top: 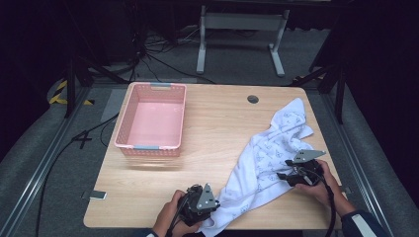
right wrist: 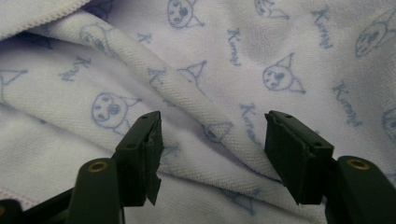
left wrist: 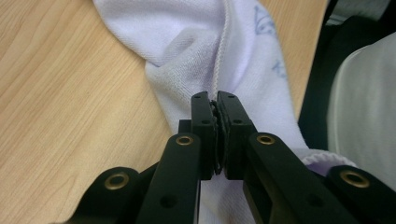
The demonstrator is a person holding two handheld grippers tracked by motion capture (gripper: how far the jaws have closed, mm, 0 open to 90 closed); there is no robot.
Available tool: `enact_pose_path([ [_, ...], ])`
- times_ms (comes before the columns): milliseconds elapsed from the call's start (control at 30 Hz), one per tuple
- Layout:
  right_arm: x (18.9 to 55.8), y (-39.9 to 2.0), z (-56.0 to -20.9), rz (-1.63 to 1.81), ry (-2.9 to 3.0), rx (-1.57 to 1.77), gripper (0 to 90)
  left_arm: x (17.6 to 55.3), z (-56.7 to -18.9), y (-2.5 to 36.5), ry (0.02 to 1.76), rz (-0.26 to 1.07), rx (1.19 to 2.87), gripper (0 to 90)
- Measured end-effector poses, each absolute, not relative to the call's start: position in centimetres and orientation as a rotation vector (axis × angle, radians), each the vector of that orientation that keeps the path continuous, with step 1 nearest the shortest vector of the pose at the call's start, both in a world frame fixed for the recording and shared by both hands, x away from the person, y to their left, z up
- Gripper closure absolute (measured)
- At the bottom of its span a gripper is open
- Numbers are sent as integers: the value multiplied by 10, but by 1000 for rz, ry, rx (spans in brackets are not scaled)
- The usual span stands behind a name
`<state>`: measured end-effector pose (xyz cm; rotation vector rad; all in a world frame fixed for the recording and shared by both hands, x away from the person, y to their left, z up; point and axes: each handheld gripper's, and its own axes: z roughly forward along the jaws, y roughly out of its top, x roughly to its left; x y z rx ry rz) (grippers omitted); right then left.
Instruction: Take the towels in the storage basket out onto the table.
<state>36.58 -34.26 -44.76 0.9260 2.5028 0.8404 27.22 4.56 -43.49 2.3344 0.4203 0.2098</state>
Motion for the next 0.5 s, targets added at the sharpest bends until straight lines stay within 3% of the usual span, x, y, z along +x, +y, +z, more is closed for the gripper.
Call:
enact_pose_path([
  [267,369,-345,-448,837,2490,952,353,284,-423,78,570,329,2245,872],
  [333,370,-348,-448,835,2480,968,351,290,-422,95,644,402,2234,874],
  [500,376,-358,-448,804,2424,1025,340,303,-435,150,859,411,2195,877],
])
